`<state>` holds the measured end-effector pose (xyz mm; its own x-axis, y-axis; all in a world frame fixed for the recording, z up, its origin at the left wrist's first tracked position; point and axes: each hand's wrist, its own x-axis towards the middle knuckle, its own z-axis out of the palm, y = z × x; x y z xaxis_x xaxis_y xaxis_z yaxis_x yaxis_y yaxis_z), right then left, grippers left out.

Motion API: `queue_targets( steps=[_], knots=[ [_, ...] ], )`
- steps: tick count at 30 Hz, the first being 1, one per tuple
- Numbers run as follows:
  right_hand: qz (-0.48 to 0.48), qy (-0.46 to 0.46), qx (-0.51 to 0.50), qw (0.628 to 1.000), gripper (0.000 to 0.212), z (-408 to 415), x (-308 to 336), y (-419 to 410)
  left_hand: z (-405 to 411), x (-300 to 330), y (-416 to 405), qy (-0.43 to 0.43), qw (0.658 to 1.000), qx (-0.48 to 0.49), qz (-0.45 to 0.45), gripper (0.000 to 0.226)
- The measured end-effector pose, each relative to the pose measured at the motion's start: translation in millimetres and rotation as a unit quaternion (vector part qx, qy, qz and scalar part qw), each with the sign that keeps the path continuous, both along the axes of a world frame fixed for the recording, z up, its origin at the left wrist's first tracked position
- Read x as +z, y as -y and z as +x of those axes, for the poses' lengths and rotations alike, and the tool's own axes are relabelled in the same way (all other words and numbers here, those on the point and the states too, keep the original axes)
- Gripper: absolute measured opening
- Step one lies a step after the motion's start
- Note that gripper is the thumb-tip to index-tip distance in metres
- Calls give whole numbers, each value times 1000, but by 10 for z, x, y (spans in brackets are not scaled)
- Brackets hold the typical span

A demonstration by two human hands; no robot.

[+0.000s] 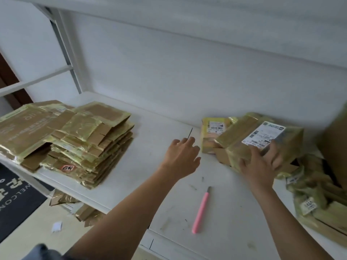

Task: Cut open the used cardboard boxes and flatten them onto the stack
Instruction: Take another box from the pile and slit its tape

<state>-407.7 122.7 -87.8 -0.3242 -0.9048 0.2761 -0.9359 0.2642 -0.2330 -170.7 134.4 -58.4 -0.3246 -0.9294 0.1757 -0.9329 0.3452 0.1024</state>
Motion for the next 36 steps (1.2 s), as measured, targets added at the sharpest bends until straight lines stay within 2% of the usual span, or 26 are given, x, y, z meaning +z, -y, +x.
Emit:
queue_targets(
  steps=[2, 5, 7, 9, 12, 15, 18, 20, 22, 24, 26, 27, 29, 31, 32, 34, 36],
  knots=[
    [24, 42, -13, 999, 61, -29, -8, 25, -37, -17, -6, -4, 1000, 6, 7, 38],
    [72, 51, 14, 996, 56, -32, 0, 73, -16, -41, -23, -5, 1000, 14, 12, 39],
    [55, 53, 50, 996, 53, 13, 46, 79, 53, -47, -31, -11, 1000, 24, 10, 39],
    [0, 70, 81, 994, 49, 89, 107, 59, 157, -48, -41, -41, 998, 41, 14, 38],
    [-98, 145, 146, 974, 47, 244, 164, -19, 370, -25, -64, -142, 985, 92, 40, 43],
    [-169, 185, 212, 945, 45, 489, 217, -132, 614, 20, -96, -265, 956, 120, 44, 53],
    [-222, 155, 256, 928, 42, 803, 318, -264, 809, 107, -153, -354, 927, 110, 52, 52],
    [-225, 139, 293, 919, 45, 978, 408, -314, 901, 142, -205, -385, 914, 105, 72, 48],
    [-179, 124, 363, 906, 48, 1112, 493, -318, 978, 145, -262, -401, 905, 111, 85, 43],
    [-74, 103, 448, 885, 49, 1263, 544, -323, 1045, 141, -311, -415, 892, 136, 116, 43],
    [26, 78, 492, 866, 51, 1431, 504, -368, 1105, 112, -370, -451, 863, 147, 172, 44],
    [45, 82, 499, 861, 57, 1503, 455, -400, 1131, 80, -404, -476, 843, 147, 206, 43],
    [43, 163, 499, 850, 75, 1589, 385, -460, 1173, 10, -468, -510, 799, 168, 272, 42],
    [50, 258, 489, 831, 88, 1588, 336, -487, 1225, -42, -507, -514, 775, 205, 306, 47],
    [68, 273, 475, 834, 92, 1553, 304, -494, 1244, -54, -515, -519, 767, 215, 308, 51],
    [155, 280, 419, 850, 101, 1498, 230, -537, 1286, -64, -509, -528, 755, 227, 316, 62],
    [240, 324, 374, 835, 111, 1482, 170, -604, 1288, -50, -505, -510, 757, 225, 340, 74]
  ],
)
